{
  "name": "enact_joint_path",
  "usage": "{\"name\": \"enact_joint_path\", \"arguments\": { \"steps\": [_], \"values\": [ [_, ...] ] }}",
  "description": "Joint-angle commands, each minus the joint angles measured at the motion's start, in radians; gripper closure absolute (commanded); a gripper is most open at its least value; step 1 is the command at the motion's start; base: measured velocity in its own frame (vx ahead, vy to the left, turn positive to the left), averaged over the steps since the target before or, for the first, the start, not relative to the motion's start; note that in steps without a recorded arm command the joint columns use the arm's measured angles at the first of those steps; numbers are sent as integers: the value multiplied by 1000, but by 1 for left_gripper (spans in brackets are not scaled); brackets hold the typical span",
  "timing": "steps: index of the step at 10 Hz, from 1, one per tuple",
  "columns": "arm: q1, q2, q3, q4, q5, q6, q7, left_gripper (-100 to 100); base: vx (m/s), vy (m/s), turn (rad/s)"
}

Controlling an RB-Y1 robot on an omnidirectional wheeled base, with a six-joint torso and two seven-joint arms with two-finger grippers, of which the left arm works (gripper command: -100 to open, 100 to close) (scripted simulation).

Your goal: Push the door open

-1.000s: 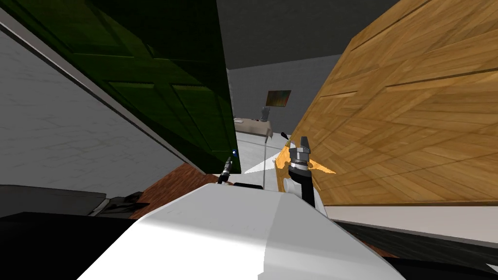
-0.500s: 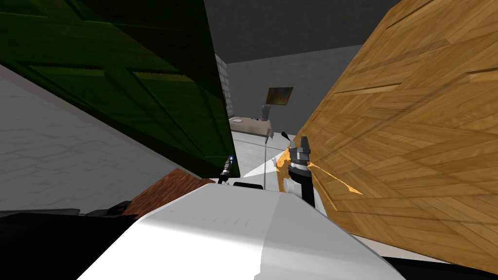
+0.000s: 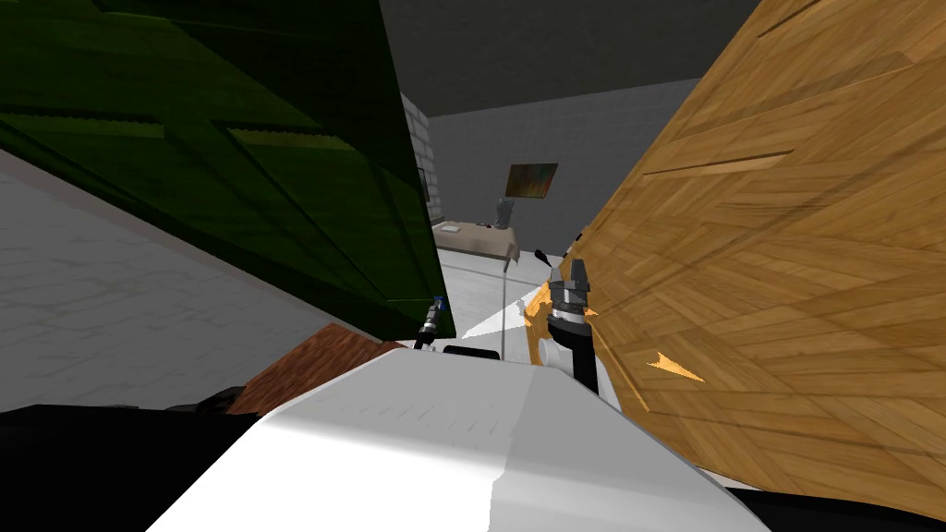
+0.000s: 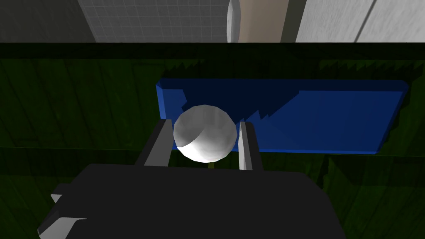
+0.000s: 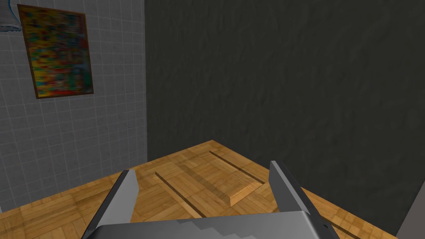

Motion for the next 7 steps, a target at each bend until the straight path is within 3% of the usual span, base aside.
{"name": "enact_joint_path", "arguments": {
  "steps": [1,3,4,7],
  "values": [
    [1,0,0,0,0,-1,1,100,-9,0,0],
    [1,0,0,0,0,-1,1,100,-3,-1,1],
    [-1,9,13,5,6,2,-4,100,104,-25,30],
    [-7,22,39,10,18,3,-10,100,182,-32,46]
  ]
}}
